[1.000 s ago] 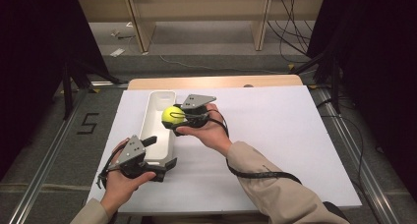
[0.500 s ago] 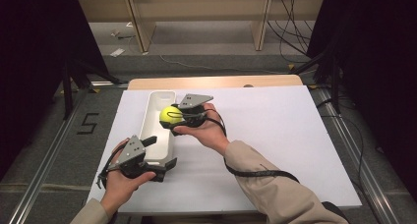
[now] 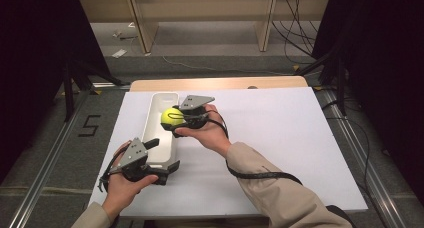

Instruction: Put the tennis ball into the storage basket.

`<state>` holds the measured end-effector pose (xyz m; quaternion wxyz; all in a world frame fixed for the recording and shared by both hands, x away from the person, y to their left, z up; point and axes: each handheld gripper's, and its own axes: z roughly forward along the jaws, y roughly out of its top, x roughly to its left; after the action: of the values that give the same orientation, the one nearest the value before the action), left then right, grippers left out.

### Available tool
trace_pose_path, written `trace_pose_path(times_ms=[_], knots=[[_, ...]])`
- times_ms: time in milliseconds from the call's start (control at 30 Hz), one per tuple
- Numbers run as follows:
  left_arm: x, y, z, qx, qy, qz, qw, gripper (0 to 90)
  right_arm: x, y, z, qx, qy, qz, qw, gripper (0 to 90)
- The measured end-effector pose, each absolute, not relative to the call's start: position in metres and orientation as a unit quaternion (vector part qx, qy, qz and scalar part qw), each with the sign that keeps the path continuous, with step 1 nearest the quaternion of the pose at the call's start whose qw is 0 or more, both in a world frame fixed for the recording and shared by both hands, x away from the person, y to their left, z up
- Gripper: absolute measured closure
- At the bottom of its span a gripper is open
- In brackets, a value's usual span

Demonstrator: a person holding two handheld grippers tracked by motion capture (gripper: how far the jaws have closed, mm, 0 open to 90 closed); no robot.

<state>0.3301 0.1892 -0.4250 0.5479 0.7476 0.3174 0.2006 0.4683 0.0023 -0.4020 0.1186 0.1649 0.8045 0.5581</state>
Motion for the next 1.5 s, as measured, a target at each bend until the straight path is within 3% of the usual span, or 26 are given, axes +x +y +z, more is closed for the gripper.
trace_pose_path(times_ms=[1500], knots=[[0.33,0.189,-0.425,0.747,0.317,0.203,0.548,0.0,0.471,0.018,-0.402,0.16,0.806,0.559,0.114,27.7]])
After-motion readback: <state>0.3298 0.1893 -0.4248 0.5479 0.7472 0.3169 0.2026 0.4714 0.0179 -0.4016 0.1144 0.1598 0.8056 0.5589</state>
